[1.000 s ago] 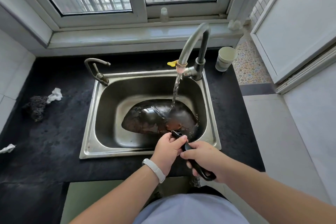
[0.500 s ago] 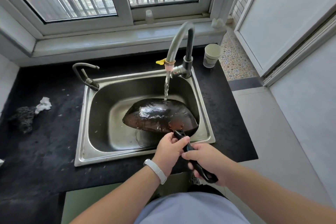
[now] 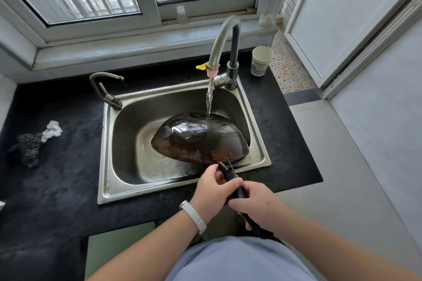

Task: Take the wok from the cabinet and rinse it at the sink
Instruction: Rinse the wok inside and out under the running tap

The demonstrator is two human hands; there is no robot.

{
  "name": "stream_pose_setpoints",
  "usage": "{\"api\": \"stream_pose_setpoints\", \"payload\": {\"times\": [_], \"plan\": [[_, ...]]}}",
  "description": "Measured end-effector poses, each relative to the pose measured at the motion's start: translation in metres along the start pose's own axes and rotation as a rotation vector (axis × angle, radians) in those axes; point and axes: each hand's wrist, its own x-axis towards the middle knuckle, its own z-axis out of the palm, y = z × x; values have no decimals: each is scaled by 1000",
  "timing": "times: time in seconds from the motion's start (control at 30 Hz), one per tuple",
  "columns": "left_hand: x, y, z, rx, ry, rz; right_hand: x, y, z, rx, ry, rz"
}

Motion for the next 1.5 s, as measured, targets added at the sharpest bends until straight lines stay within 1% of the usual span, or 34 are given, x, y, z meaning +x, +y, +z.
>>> {"api": "stream_pose_setpoints", "payload": {"times": [0.13, 0.27, 0.53, 0.9, 1.23, 1.5], "plan": [[-4, -7, -4, 64, 3, 45, -6, 4, 5, -38, 3, -46], [-8, -9, -7, 114, 50, 77, -5, 7, 7, -119, 0, -116], [-8, 1, -15, 78, 117, 65, 8, -1, 6, -159, -8, -183], [-8, 9, -25, -14, 203, 47, 28, -18, 5, -106, -150, -132], [13, 8, -7, -80, 196, 30, 40, -19, -16, -155, -115, -108], [13, 10, 8, -12, 132, 11, 30, -7, -28, -103, -94, -87]]}}
